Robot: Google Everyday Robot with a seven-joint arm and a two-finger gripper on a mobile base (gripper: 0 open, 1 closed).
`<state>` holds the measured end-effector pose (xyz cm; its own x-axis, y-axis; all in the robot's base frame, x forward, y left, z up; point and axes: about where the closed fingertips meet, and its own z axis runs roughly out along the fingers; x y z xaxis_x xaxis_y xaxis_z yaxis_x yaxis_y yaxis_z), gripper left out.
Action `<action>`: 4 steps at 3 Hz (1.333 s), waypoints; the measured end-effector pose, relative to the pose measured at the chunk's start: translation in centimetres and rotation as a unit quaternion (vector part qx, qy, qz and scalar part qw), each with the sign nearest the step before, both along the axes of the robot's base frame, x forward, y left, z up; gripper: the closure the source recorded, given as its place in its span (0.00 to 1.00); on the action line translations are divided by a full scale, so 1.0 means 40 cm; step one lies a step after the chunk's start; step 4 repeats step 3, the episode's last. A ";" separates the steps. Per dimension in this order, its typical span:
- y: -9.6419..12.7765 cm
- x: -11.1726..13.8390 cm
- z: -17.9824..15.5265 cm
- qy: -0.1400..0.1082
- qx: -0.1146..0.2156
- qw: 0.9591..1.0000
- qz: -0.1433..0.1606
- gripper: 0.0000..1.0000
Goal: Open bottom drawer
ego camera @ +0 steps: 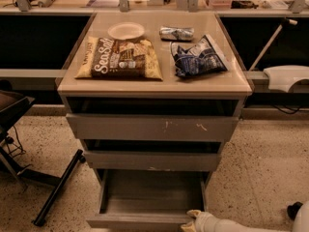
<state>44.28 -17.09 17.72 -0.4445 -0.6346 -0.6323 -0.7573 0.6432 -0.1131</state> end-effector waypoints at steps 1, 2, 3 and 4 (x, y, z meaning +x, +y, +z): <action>0.000 0.000 0.000 0.000 0.000 1.000 0.000 0.11; 0.000 0.000 0.000 0.000 0.000 1.000 0.000 0.00; 0.000 0.000 0.000 0.000 0.000 1.000 0.000 0.00; 0.000 0.000 0.000 0.000 0.000 1.000 0.000 0.00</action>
Offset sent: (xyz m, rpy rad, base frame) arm 0.0000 0.0000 0.0000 0.0000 0.0000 0.0000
